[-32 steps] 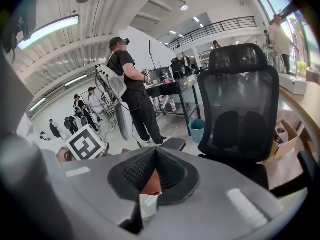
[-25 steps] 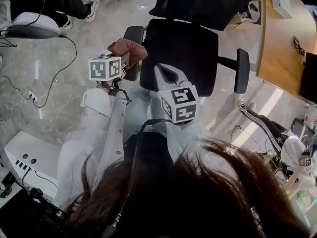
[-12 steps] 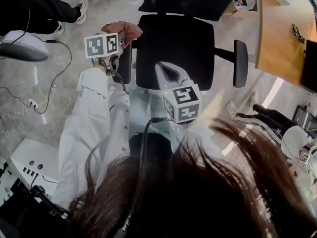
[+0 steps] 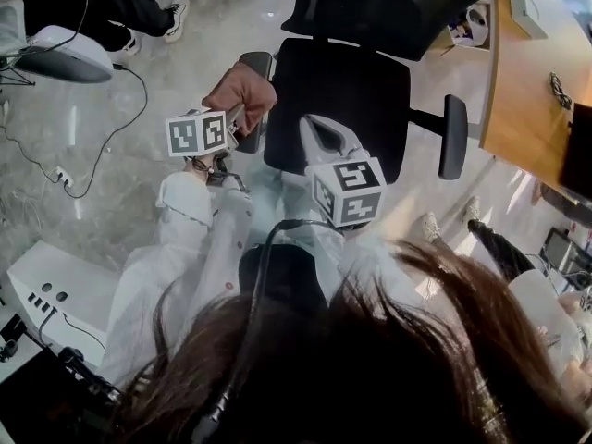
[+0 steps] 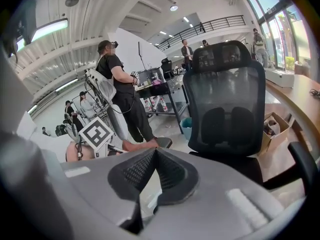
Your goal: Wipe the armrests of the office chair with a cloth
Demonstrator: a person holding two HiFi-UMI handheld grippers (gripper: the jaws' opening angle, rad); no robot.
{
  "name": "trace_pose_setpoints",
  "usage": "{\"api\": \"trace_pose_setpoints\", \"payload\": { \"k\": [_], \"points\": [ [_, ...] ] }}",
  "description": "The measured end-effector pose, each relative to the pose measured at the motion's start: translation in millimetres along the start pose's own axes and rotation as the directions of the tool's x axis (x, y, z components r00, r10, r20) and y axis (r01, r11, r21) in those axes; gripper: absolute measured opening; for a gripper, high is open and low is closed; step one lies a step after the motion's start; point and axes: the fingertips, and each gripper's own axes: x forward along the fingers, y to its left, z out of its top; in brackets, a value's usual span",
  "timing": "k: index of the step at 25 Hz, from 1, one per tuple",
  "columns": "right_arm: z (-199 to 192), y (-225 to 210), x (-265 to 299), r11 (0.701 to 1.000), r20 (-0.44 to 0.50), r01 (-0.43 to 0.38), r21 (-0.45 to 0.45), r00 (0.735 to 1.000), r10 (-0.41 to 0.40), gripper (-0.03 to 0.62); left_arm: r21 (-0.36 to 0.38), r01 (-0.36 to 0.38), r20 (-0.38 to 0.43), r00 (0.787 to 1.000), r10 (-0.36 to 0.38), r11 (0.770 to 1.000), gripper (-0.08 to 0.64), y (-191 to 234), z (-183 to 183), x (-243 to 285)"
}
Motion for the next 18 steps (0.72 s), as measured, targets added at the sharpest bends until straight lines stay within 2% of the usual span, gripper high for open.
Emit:
{"api": "trace_pose_setpoints", "payload": {
  "k": [8,13,15,18],
  "points": [
    [9.2,21.7,-6.1,0.999,0.035,-0.04,-0.022,0.999,0.041,0.002,-0.075,0.007,-0.007,1.0,-0.007,0.997,0.043,-8.3,-66.0,-38.5],
    [16.0,40.5,-6.1,0.998,0.048,-0.05,-0.039,0.998,0.052,0.002,-0.091,0.029,-0.065,0.997,-0.035,0.995,0.041,-6.0,-98.5,-58.7],
    [17.9,43.7,-8.0,0.998,0.053,-0.046,-0.039,0.997,0.048,0.002,-0.087,0.034,-0.073,0.996,-0.04,0.996,0.041,-6.1,-103.7,-63.3],
    [17.7,43.3,-13.2,0.999,0.063,-0.031,-0.033,0.997,0.033,0.002,-0.063,0.055,-0.034,0.998,-0.057,0.997,0.042,-13.2,-95.8,-68.6]
  ]
}}
